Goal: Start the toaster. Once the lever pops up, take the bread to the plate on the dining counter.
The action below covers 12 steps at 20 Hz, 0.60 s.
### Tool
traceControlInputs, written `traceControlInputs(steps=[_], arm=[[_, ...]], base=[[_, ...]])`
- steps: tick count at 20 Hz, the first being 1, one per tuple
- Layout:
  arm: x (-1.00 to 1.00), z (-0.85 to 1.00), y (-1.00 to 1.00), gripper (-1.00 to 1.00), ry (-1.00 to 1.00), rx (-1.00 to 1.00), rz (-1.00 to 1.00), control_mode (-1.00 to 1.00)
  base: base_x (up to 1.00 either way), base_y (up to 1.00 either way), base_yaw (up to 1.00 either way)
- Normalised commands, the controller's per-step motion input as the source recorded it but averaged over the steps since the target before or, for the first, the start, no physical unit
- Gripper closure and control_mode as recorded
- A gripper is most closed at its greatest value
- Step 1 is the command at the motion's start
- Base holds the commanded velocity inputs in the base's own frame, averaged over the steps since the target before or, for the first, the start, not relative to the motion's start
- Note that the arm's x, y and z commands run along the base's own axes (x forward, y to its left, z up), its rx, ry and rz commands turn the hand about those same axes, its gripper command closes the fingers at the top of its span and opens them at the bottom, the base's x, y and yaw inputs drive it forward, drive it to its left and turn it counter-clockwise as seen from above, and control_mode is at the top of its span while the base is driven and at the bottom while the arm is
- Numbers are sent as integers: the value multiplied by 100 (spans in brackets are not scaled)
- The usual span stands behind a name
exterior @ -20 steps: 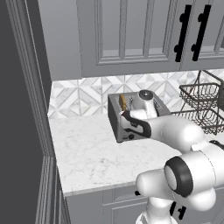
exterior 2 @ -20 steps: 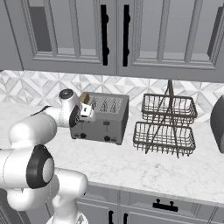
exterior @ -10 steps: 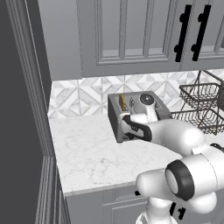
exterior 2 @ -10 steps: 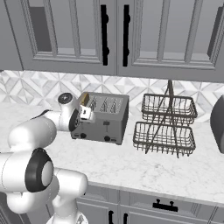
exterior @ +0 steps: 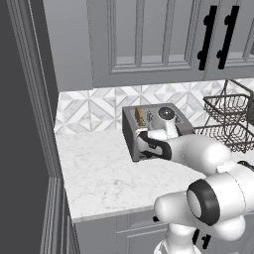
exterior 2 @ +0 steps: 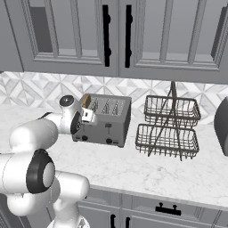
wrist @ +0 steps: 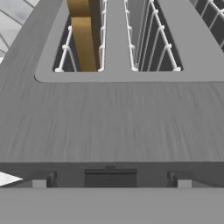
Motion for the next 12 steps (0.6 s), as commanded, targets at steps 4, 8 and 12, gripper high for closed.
traceControlInputs(steps=[4,8,12], arm=[[16,0,0,-100,0,0,0,-100],[1,0,0,100,0,0,0,-100],[0,0,0,100,0,0,0,-100]], base=[[0,0,0],[0,0,0],[0,0,0]])
